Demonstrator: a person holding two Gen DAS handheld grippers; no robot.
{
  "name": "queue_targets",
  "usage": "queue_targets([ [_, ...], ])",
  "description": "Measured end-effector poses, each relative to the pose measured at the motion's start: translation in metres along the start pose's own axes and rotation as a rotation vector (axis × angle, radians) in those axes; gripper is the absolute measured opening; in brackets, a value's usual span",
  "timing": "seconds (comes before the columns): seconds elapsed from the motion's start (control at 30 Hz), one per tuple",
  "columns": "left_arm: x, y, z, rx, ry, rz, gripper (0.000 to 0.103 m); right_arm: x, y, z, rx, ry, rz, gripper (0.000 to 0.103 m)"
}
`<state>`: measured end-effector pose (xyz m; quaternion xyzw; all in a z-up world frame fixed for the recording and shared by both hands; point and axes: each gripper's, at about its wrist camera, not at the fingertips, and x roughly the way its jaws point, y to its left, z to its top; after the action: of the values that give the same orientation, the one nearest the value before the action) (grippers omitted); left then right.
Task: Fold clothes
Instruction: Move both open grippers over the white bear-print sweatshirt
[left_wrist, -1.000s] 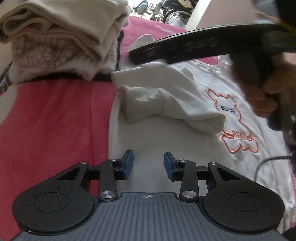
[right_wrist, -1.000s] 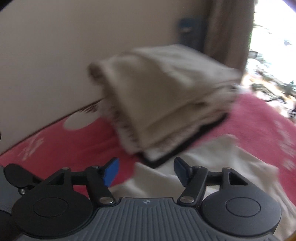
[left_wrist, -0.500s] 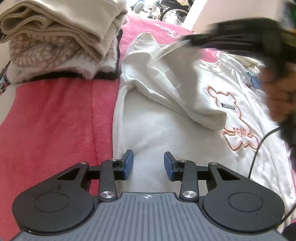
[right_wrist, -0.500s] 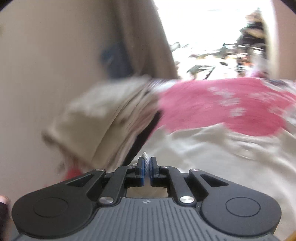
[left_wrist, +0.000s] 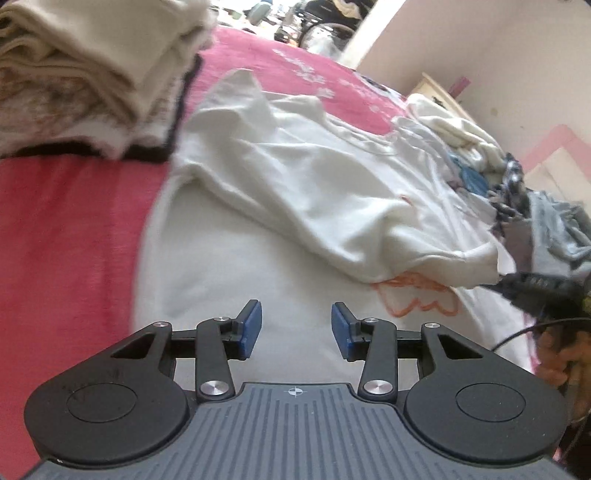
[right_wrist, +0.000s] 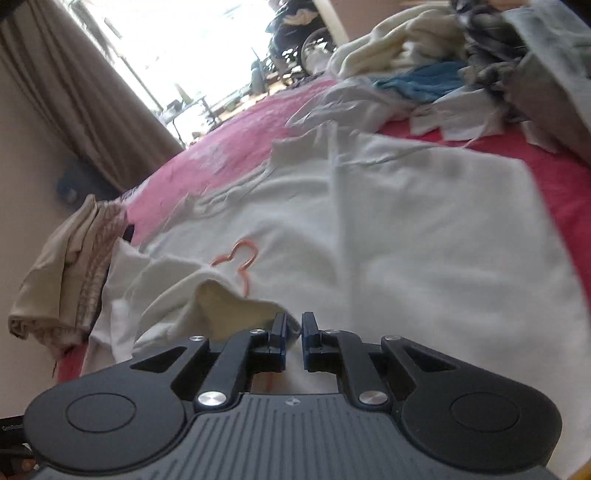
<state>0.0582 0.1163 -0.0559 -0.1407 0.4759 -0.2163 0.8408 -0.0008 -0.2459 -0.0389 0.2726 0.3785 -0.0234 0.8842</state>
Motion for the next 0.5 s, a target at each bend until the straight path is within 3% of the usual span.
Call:
queue_targets([
  [0.17,0.024,-0.021,0.005,-0.016,0.044,-0.078,0.048,-0.008,0.020,0.022,-0.097,-0.064,0.012,0.035],
  [0.33,0.049,-0.023,0.012,-0.149,0.086,-0.110,0.049,-0.020,0.048,0.026,-0.301,-0.091,0.099,0.049],
  [0.37,0.052,-0.020,0.011,-0.180,0.091,-0.114,0.049,-0.022,0.055,0.024,-0.358,-0.089,0.118,0.058],
  [0.5,0.054,-0.013,0.012,-0.218,0.098,-0.122,0.049,-0.018,0.088,-0.004,-0.746,0.009,0.163,0.058],
])
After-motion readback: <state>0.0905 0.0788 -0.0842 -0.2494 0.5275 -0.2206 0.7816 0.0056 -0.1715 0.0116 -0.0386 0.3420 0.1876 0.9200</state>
